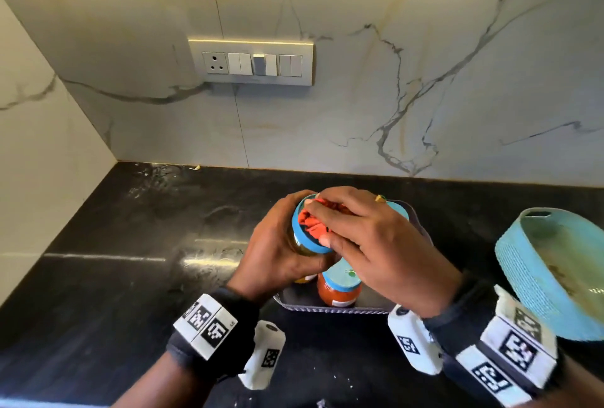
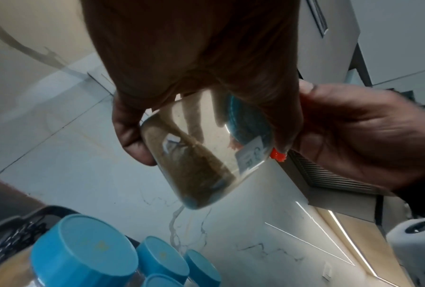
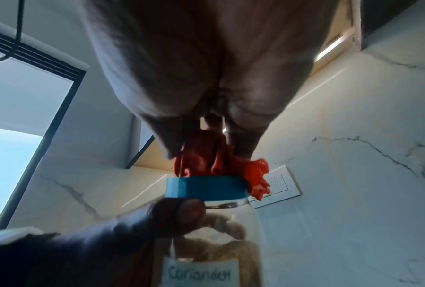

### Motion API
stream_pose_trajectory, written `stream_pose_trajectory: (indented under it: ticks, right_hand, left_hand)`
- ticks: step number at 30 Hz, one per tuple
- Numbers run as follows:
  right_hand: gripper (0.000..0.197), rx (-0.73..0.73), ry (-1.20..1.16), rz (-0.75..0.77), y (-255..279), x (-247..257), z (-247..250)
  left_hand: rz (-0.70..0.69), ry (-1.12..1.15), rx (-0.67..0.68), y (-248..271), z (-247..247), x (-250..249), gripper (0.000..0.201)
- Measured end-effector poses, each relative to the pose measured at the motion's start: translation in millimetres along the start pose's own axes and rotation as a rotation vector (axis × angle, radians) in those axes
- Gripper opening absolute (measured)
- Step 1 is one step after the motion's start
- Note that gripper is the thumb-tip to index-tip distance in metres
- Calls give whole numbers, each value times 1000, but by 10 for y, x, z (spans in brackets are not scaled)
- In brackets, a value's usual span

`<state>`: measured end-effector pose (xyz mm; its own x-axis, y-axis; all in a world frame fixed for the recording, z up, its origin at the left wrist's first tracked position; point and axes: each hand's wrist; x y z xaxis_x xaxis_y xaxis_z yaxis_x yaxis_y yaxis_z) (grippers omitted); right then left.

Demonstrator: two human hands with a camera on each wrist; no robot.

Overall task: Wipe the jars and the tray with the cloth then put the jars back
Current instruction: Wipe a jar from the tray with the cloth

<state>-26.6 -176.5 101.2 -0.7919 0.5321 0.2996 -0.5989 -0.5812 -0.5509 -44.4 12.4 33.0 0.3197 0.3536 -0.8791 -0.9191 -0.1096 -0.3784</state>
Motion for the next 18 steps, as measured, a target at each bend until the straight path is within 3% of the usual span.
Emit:
stream_pose_trajectory:
  ticks: [5, 9, 15, 18]
  right_hand:
    - [33, -115, 20, -7, -79, 43, -111]
    - [29, -238, 36, -127, -286, -44, -141]
    - [26, -176, -1, -72, -388, 251, -357]
    - [22, -225, 56, -172, -477, 103, -324]
  left_hand:
    - [-102, -5, -12, -28, 97, 47, 82]
    - [-198, -79, -16, -167, 173, 58, 83]
    - [-227, -57, -21, -353, 290, 217, 76]
    - [-246, -65, 7, -400, 285, 252, 79]
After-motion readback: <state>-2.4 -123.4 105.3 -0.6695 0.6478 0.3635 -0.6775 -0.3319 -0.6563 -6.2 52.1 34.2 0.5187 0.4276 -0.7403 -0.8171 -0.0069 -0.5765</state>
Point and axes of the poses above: each hand's wrist, its own y-axis away from the middle knuckle, its own z-axis out of the back of the hand, x = y × z, and after that the axes turned 9 degrees about -x, right-handed
